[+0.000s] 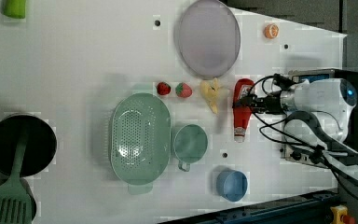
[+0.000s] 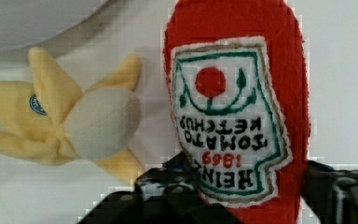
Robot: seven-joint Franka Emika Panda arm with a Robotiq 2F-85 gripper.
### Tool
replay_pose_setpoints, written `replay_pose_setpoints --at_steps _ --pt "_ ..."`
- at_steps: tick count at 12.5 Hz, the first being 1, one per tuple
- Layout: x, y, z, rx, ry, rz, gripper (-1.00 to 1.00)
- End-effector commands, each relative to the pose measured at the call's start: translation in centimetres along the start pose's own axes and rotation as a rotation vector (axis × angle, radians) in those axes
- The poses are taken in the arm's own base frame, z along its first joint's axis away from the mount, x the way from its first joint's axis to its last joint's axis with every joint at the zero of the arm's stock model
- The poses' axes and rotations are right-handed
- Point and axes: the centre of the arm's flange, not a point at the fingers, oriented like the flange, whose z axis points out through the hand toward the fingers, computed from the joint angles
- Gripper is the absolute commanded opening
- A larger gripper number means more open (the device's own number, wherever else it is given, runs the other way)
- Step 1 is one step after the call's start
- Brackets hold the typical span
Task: Pick ketchup from strainer and place it on the table
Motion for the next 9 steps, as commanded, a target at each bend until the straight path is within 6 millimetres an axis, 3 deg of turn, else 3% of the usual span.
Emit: replay_pose_setpoints --at_steps 1,2,4,9 --pt "1.4 0.6 -1.5 0.018 0.078 -0.015 0.87" --pt "1.7 0.5 -2.8 0.017 0.096 -0.016 0.99" --pt "2.5 0.5 -7.3 0.01 0.138 -0.012 1.0" --pt "4.7 0.5 -22.7 -0.013 0.208 0.082 1.0"
